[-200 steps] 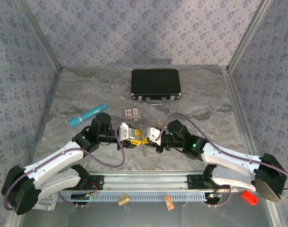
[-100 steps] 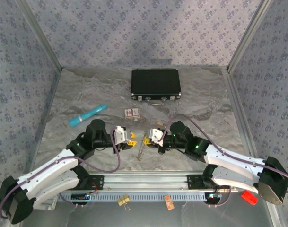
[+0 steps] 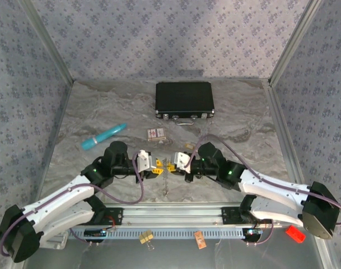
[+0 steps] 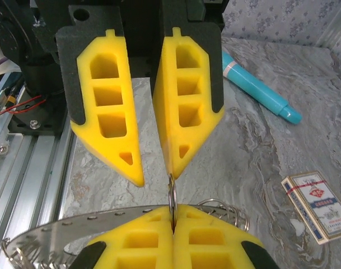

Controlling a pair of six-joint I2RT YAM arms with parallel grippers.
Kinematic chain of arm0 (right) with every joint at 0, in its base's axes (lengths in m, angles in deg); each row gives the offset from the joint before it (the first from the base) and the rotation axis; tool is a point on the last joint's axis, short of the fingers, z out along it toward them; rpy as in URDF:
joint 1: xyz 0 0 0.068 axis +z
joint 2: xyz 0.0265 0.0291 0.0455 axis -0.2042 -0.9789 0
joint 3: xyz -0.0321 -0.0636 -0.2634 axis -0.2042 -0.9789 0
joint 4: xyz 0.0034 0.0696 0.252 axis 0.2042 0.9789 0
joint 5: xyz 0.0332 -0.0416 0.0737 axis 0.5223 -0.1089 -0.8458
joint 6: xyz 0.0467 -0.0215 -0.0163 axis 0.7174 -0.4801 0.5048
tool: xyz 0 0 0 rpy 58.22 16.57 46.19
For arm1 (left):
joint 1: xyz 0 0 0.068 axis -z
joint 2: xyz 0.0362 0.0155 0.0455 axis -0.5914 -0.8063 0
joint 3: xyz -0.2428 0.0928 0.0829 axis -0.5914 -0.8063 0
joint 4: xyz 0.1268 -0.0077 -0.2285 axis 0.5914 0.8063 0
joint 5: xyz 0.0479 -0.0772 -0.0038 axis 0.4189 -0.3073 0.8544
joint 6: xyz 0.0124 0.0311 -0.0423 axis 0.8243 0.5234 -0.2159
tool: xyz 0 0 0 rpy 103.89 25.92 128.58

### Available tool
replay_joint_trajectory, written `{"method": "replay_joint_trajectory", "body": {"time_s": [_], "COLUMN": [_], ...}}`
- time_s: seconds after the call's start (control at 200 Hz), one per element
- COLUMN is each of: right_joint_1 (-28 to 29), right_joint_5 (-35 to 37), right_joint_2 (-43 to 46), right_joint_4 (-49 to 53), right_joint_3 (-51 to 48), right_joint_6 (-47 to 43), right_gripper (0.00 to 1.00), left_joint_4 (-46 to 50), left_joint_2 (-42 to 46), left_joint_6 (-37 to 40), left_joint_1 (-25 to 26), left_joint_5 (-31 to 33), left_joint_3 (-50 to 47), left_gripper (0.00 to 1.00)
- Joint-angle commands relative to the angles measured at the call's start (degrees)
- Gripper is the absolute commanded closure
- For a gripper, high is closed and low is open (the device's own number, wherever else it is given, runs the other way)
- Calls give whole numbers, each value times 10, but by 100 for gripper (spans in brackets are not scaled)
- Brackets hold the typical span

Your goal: Put the keys on the keyring

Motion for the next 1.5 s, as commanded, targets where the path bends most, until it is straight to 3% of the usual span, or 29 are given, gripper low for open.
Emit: {"method": "replay_joint_trajectory", "body": {"time_s": [0.0, 0.165, 0.375, 0.47, 0.535, 0.655, 0.855, 1.099, 1.499], "right_joint_1": [8, 14, 17, 17, 17, 17, 22, 28, 24], "right_joint_5": [-16, -19, -14, 22, 52, 76, 58, 56, 38], "right_joint_2": [-4, -12, -22, -13, 0, 19, 17, 0, -5], "right_joint_4": [-33, -38, -39, -4, 40, 109, 125, 121, 89], "right_joint_3": [25, 29, 30, 32, 39, 54, 68, 72, 40], "right_joint_6": [3, 4, 3, -14, -32, -59, -58, -60, -51], "right_gripper": [100, 100, 100, 76, 71, 71, 72, 75, 70], "left_joint_4": [-16, -20, -15, 6, 41, 132, 214, 216, 209], "left_joint_2": [-7, -7, -5, -2, -1, -16, -64, -83, -83], "left_joint_6": [-4, -4, 0, 8, 19, 48, 61, 71, 77], "left_joint_1": [5, 5, 6, 6, 10, 25, 55, 69, 69], "left_joint_5": [-23, -24, -24, -10, 11, 62, 108, 119, 113], "left_joint_3": [13, 13, 15, 24, 41, 82, 138, 153, 152], "left_gripper": [80, 85, 100, 100, 100, 100, 100, 100, 100]}}
